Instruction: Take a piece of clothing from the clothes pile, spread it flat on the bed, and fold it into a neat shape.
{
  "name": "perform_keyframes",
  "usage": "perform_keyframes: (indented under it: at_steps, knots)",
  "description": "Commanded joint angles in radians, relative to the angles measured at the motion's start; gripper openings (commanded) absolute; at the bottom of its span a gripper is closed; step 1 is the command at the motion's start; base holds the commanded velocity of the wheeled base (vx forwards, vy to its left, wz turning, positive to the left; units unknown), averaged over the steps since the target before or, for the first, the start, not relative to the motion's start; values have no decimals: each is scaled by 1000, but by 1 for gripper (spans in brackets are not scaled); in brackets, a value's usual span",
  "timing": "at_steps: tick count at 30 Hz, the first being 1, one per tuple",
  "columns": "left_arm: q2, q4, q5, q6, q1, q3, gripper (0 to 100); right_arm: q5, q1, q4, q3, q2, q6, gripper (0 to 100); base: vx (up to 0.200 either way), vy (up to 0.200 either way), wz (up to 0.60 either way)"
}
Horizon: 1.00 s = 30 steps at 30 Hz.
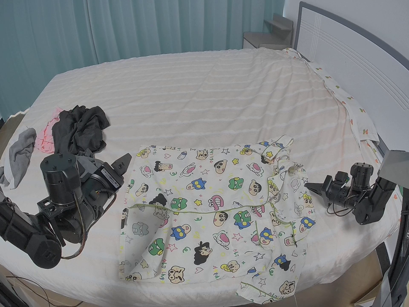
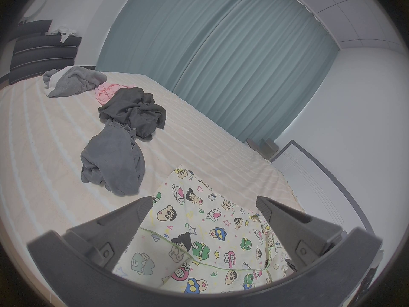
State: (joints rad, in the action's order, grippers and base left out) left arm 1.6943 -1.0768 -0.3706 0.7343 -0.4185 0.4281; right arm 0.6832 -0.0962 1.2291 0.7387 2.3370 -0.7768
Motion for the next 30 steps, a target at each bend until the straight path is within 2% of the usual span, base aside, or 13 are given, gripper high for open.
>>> perform_keyframes:
  at_steps: [1,12,30]
  knots:
    - [2,0,-4,-1,0,0,100,-5,-30,20,-28,-36,-2,0,0,0,0]
    - [2,0,-5,-9,-2,-9,100,-5,-149,20,-28,-54,34,0,0,0,0]
    - [4,0,-4,-7,-19,-19,100,-5,-229,9,33,-31,39,0,0,0,0]
